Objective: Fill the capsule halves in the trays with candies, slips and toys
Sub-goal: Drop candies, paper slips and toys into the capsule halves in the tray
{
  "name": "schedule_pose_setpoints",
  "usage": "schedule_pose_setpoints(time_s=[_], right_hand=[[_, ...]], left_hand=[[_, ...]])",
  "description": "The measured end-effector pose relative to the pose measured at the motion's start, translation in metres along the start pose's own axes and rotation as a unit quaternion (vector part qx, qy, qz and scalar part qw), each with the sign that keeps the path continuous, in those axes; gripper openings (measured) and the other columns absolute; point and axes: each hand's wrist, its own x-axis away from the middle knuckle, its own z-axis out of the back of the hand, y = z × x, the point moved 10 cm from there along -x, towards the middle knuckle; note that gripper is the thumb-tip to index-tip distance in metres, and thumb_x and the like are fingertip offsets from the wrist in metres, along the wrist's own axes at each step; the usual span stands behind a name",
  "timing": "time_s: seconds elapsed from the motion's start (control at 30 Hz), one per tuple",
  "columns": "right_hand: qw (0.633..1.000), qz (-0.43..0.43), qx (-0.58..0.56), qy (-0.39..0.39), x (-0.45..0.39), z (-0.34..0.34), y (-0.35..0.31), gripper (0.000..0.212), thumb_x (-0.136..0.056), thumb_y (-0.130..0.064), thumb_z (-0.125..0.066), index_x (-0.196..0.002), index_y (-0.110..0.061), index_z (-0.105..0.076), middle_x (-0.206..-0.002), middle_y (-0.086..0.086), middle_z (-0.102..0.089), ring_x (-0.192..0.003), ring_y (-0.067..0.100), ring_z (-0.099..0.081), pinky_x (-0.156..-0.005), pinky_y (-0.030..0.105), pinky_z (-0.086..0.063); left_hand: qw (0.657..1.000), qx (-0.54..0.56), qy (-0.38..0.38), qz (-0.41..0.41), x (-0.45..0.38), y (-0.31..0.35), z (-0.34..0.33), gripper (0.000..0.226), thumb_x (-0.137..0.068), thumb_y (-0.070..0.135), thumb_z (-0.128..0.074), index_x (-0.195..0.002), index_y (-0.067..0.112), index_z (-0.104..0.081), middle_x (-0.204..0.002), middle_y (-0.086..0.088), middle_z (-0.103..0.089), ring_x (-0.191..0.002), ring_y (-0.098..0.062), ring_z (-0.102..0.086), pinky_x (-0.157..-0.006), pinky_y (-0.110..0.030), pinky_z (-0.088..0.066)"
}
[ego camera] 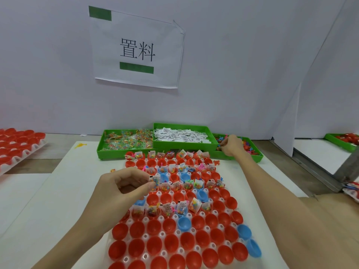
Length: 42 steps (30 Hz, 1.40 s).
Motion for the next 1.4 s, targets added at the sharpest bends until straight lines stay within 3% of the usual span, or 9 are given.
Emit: schedule_pose_setpoints(time_s=[0.13,0.3,0.47,0.6,0.87,1.0,1.1,1.23,1.4], right_hand=[[1.000,0.016,-0.019,0.008,0.001,-0.002,-0.002,0.019,-0.097,-0.010,-0.067,-0.112,0.000,-0.075,-0.122,0.017,-0.071,-0.116,0.029,-0.064,-0.103,0.040,-0.050],[0.999,0.019,-0.028,0.010,-0.001,-0.004,-0.001,0.021,-0.100,-0.010,-0.062,-0.113,0.003,-0.072,-0.119,0.017,-0.070,-0.104,0.027,-0.065,-0.085,0.032,-0.047],[1.000,0.014,-0.010,-0.021,-0.008,-0.007,-0.002,0.019,-0.093,-0.010,-0.073,-0.110,-0.005,-0.077,-0.119,0.014,-0.073,-0.111,0.028,-0.066,-0.102,0.039,-0.052],[1.000,0.014,-0.021,-0.004,-0.010,-0.006,0.000,0.019,-0.093,-0.005,-0.071,-0.110,-0.004,-0.077,-0.122,0.016,-0.072,-0.114,0.029,-0.065,-0.105,0.040,-0.051],[0.968,0.003,-0.233,0.095,0.012,0.024,0.014,0.017,-0.088,-0.018,-0.080,-0.102,-0.008,-0.080,-0.106,0.009,-0.077,-0.091,0.015,-0.066,-0.086,0.031,-0.053],[0.938,0.012,-0.334,0.095,0.043,0.032,0.012,0.016,-0.085,-0.012,-0.081,-0.101,-0.008,-0.079,-0.100,0.011,-0.077,-0.094,0.023,-0.071,-0.080,0.032,-0.056],[0.913,0.027,-0.399,0.080,0.079,0.039,0.002,0.018,-0.084,-0.009,-0.082,-0.102,-0.007,-0.079,-0.097,0.011,-0.077,-0.095,0.025,-0.072,-0.085,0.036,-0.060],[0.880,0.083,-0.467,0.012,0.141,0.043,-0.024,0.016,-0.082,-0.019,-0.084,-0.096,-0.017,-0.079,-0.089,0.005,-0.079,-0.085,0.019,-0.075,-0.073,0.025,-0.061],[0.883,0.189,-0.425,-0.068,0.204,0.043,-0.061,0.009,-0.081,-0.028,-0.085,-0.090,-0.027,-0.081,-0.090,-0.004,-0.079,-0.087,0.011,-0.075,-0.072,0.015,-0.056]], left_hand=[[1.000,-0.004,0.002,-0.001,0.000,0.001,0.001,0.009,-0.074,0.026,-0.084,-0.081,0.029,-0.079,-0.076,-0.005,-0.077,-0.068,-0.016,-0.073,-0.065,-0.017,-0.058],[1.000,-0.010,0.007,-0.004,-0.001,0.000,0.004,0.010,-0.075,0.025,-0.085,-0.081,0.030,-0.079,-0.077,-0.004,-0.077,-0.070,-0.018,-0.075,-0.067,-0.022,-0.061],[1.000,-0.013,0.004,-0.005,-0.001,-0.001,0.004,0.011,-0.076,0.024,-0.085,-0.084,0.029,-0.080,-0.078,-0.004,-0.077,-0.070,-0.017,-0.074,-0.067,-0.020,-0.060],[1.000,-0.011,0.005,-0.002,-0.002,-0.003,0.004,0.010,-0.075,0.024,-0.085,-0.081,0.030,-0.079,-0.078,-0.004,-0.077,-0.070,-0.016,-0.074,-0.066,-0.019,-0.060],[1.000,-0.002,0.007,-0.003,-0.002,-0.001,0.004,0.009,-0.074,0.025,-0.085,-0.080,0.029,-0.080,-0.077,-0.004,-0.077,-0.070,-0.016,-0.074,-0.067,-0.021,-0.061],[1.000,-0.001,-0.002,-0.004,0.001,0.001,-0.001,0.012,-0.071,0.027,-0.085,-0.083,0.027,-0.080,-0.077,-0.005,-0.077,-0.068,-0.016,-0.073,-0.065,-0.018,-0.059],[1.000,0.000,0.001,0.000,0.001,0.000,-0.002,0.013,-0.069,0.028,-0.085,-0.081,0.029,-0.081,-0.078,-0.003,-0.077,-0.069,-0.014,-0.073,-0.066,-0.017,-0.058],[1.000,-0.005,0.001,-0.008,0.004,0.003,-0.006,0.013,-0.068,0.029,-0.085,-0.080,0.033,-0.081,-0.081,0.001,-0.078,-0.074,-0.012,-0.074,-0.070,-0.020,-0.060],[1.000,-0.005,-0.002,-0.023,0.007,0.007,-0.015,0.017,-0.065,0.028,-0.087,-0.080,0.034,-0.083,-0.082,0.003,-0.080,-0.078,-0.012,-0.077,-0.073,-0.017,-0.060]])
